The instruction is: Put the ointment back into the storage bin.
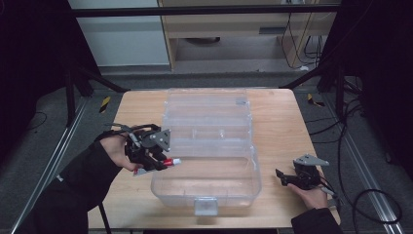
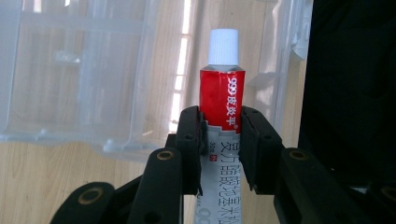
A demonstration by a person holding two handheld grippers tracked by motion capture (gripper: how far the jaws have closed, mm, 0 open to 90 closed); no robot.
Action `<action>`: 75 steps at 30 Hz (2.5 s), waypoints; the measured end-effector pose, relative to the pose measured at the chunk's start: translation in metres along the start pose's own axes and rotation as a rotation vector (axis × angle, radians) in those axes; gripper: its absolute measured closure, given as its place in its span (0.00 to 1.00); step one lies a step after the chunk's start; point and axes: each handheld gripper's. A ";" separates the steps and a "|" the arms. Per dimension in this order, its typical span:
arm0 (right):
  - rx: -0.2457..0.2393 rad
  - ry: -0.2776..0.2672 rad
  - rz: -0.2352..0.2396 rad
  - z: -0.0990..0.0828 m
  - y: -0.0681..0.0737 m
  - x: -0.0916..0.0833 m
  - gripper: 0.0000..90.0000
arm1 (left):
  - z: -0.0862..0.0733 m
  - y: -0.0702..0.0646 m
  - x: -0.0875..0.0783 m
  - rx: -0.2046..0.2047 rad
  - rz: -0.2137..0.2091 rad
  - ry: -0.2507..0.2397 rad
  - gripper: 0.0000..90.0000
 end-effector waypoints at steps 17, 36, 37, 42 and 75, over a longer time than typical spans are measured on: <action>-0.010 0.000 0.006 -0.001 0.000 0.001 0.22 | 0.035 -0.002 0.046 0.091 -0.066 0.030 0.78; -0.027 0.005 0.009 -0.001 0.002 0.002 0.22 | 0.030 -0.002 0.093 0.115 -0.092 0.074 0.78; -0.028 0.003 0.009 -0.001 0.002 0.002 0.22 | 0.029 -0.001 0.097 0.111 -0.102 0.074 0.78; -0.029 0.004 0.010 -0.001 0.002 0.003 0.22 | 0.028 -0.001 0.106 0.113 -0.110 0.085 0.78; -0.046 0.014 0.017 -0.002 0.004 0.004 0.22 | 0.020 -0.001 0.150 0.033 -0.129 0.139 0.78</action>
Point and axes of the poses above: each handheld gripper's, and its own axes: x roughly forward along the jaws, z roughly out of its top, y roughly to its left, and after that the axes turned 3 degrees about z, right-handed
